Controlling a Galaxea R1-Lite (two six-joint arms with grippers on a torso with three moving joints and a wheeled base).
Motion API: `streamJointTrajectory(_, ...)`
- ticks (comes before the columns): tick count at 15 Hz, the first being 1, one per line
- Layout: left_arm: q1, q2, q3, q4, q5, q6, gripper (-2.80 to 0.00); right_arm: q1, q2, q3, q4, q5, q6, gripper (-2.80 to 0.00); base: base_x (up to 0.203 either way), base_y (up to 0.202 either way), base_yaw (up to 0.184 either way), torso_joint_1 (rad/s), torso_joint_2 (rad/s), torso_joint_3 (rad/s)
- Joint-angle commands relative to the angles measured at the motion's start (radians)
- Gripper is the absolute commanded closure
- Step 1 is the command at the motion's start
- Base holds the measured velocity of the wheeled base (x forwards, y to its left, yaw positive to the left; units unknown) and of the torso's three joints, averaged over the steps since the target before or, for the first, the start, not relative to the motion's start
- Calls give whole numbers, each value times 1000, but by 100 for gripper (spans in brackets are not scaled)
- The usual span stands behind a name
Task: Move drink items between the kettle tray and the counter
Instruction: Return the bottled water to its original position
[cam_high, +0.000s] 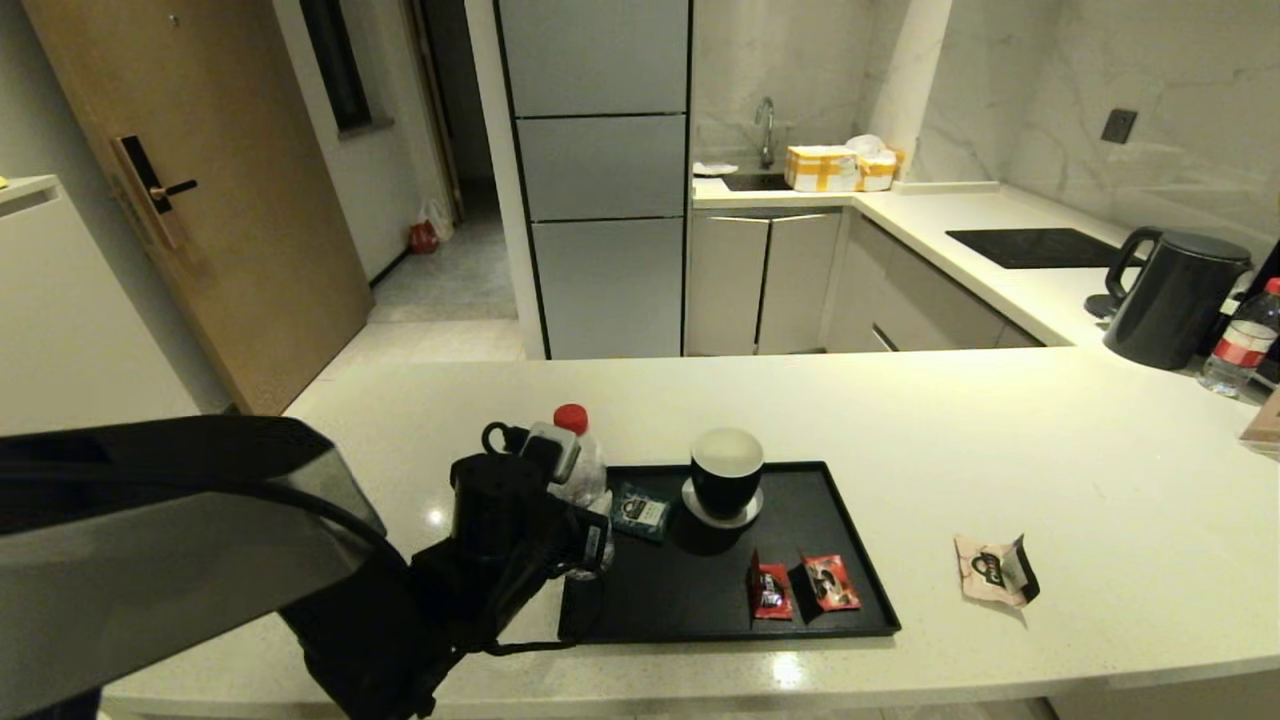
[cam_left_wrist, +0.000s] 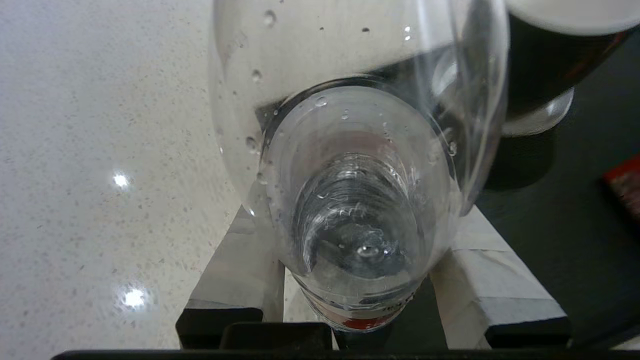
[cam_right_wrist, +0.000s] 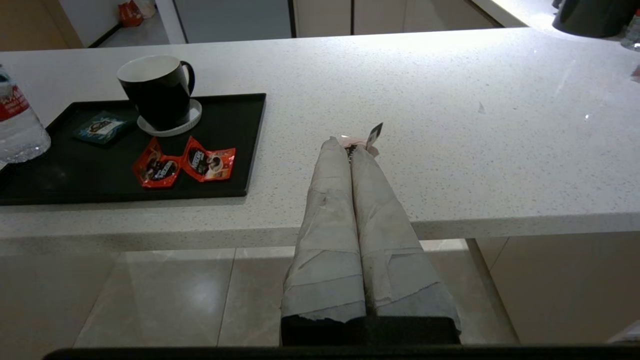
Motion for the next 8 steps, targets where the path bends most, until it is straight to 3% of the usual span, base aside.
streamJointTrajectory(1,1,35,6,-5,-2,2,0,0,1,2,1,1,0,0,0,0,0,0,0,0)
streamJointTrajectory(8,-41,21,39,-8,0,0,0,0,2,2,1,1,0,0,0,0,0,0,0,0)
